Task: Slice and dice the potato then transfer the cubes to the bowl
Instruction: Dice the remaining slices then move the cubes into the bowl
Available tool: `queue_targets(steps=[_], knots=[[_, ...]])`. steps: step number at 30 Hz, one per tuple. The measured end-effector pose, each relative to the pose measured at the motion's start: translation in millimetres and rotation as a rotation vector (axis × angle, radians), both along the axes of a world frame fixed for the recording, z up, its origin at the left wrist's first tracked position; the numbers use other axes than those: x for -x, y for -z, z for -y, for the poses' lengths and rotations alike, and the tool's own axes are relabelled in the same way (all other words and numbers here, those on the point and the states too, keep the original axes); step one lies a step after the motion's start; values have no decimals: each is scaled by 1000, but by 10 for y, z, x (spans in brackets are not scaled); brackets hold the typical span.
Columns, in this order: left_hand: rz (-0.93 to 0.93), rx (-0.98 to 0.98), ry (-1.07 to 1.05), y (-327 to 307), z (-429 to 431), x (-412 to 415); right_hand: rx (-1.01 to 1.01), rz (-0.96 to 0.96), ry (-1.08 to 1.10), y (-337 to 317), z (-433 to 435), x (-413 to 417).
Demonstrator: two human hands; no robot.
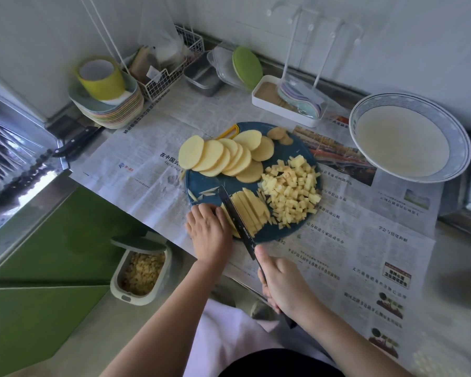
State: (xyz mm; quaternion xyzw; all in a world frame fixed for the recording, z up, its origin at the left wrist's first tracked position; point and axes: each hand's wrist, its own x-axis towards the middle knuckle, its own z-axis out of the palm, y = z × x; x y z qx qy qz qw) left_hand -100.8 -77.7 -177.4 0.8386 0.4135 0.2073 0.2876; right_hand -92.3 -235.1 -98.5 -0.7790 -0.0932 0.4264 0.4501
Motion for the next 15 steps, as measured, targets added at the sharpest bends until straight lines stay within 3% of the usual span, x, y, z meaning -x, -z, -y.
queue_targets(steps=[4, 15], knots=[[-48, -48, 18, -1, 7, -25, 53, 65, -21, 41, -20, 12], [-211, -68, 58, 3, 10, -55, 111, -21, -66, -57, -50, -89]])
